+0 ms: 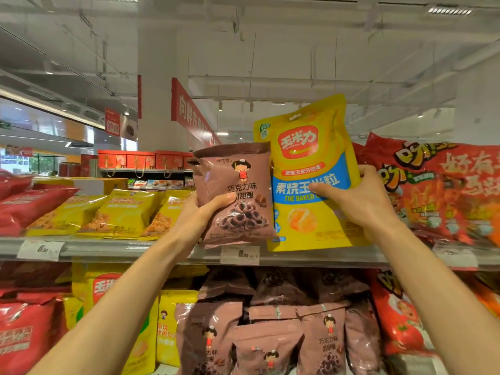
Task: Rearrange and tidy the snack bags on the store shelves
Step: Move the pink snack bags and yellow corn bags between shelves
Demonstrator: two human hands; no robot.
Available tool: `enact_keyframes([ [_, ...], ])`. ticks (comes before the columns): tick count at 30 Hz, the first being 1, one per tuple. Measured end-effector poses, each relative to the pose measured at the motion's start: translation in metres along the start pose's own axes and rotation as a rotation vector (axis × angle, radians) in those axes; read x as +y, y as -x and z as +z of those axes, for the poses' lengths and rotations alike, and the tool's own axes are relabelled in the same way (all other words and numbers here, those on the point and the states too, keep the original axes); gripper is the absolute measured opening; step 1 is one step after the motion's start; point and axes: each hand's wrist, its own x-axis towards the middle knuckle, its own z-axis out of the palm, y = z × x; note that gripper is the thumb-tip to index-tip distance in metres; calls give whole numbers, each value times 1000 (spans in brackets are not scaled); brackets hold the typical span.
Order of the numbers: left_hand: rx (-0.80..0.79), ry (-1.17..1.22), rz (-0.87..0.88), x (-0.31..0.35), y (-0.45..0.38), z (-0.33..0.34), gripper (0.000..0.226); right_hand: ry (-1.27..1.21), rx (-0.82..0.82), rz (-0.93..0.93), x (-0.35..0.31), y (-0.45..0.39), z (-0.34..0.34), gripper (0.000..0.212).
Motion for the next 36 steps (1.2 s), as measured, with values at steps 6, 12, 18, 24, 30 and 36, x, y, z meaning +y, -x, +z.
enact_keyframes([
  [6,-16,-87,4,-10,-24,14,62,7,98,50,21,1,-25,86],
  [12,-26,-171,85,-12,-31,26,59,17,115,103,27,0,-31,109],
  [18,105,-518,167,-31,-32,25,89,28,98,102,29,6,-33,84],
  [24,428,-950,706,-35,-20,28,112,15,105,118,33,7,-33,81],
  [30,323,-1325,985,-37,-31,41,69,-18,113,100,38,3,-57,86],
  [36,319,-1412,927,-31,-38,70,67,-98,142,120,43,6,-83,47],
])
